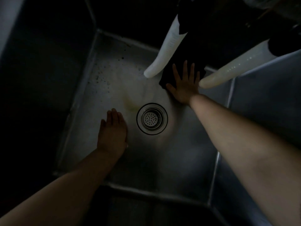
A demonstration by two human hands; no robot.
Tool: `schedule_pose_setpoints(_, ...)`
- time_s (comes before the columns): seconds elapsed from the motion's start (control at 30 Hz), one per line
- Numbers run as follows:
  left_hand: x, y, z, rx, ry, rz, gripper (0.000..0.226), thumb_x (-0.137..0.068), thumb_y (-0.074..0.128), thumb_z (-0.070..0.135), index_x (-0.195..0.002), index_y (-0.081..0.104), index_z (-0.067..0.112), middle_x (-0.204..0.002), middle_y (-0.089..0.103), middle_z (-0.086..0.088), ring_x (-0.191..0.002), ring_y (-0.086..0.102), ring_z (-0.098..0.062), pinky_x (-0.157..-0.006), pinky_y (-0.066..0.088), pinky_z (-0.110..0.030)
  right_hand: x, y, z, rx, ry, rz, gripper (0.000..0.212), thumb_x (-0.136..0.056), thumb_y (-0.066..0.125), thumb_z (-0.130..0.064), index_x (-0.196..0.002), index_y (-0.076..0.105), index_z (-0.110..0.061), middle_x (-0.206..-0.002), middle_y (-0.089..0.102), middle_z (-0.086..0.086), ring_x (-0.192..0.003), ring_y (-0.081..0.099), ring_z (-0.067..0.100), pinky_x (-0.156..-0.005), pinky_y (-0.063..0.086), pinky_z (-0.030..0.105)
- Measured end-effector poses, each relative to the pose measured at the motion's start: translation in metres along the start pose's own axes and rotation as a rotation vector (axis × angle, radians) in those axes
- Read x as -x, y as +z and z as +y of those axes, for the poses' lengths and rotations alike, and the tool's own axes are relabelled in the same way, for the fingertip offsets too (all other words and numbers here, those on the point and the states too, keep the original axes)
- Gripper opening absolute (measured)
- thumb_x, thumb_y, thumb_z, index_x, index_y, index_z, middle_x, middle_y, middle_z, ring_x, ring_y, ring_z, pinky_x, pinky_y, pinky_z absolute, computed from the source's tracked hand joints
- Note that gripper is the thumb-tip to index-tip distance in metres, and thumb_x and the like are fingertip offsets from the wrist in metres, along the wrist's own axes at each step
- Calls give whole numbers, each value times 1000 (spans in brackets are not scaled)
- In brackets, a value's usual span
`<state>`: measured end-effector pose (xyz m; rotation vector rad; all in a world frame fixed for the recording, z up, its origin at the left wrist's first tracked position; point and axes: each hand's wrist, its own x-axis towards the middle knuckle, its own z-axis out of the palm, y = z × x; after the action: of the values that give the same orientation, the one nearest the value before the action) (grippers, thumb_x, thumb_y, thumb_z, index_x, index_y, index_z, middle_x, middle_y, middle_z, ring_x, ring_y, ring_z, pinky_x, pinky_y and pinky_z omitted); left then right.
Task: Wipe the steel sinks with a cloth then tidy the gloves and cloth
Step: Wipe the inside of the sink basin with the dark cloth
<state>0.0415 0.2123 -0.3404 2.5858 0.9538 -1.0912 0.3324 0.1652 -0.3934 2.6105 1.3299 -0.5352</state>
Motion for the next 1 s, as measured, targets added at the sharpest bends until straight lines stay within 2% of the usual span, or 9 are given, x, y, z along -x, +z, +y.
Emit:
schedule_pose_setpoints(0.17, 2, -2, -1, 30, -4, -13, 116, -78, 69, 49, -146, -9, -4, -155, -10, -25, -144, -3, -38, -117, 11, -46, 13, 1, -9, 44, -187, -16, 70, -93, 30, -58, -149, -4, -33, -157, -15, 10, -141, -18, 36, -111, -10, 54)
schedule_pose_setpoints(0.43, 8, -4, -3, 96, 17, 10, 109, -81, 68, 42, -147, -6, -2, -156, -9, -23, -145, -2, -35, -118, 12, -45, 113, 29, -2, 79, -221, -99, 67, -95, 29, -53, -144, -12, -34, -156, -17, 9, -141, -22, 33, -110, -17, 46)
schedule_pose_setpoints(0.63, 11, -1, -9, 147, 35, 44, 109, -79, 69, 41, -148, -5, 1, -157, -7, -19, -146, -2, -31, -117, 11, -42, 197, 61, -1, 119, -252, -215, 74, -93, 26, -58, -135, -31, -36, -143, -40, 4, -129, -43, 31, -103, -33, 43)
schedule_pose_setpoints(0.77, 15, -4, -11, 121, 59, 39, 109, -79, 68, 44, -148, -4, 0, -157, -5, -20, -145, 1, -32, -116, 17, -43, 248, 73, -4, 148, -298, -339, 75, -93, 25, -60, -134, -33, -34, -138, -45, 7, -124, -47, 35, -97, -38, 45)
schedule_pose_setpoints(0.87, 16, -12, -17, 96, 93, 12, 106, -81, 64, 50, -148, -2, 1, -157, -3, -20, -145, 3, -32, -114, 22, -43, 284, 76, -7, 144, -395, -402, 78, -93, 32, -58, -138, -28, -35, -144, -37, 9, -129, -39, 39, -100, -33, 49)
schedule_pose_setpoints(1.0, 21, -22, -31, 138, 130, 39, 93, -84, 61, 49, -148, 12, 3, -157, 8, -17, -145, 9, -30, -116, 19, -44, 303, 71, -19, 148, -528, -408, 86, -89, 51, -50, -145, -13, -39, -153, -16, 12, -138, -19, 42, -107, -15, 53)
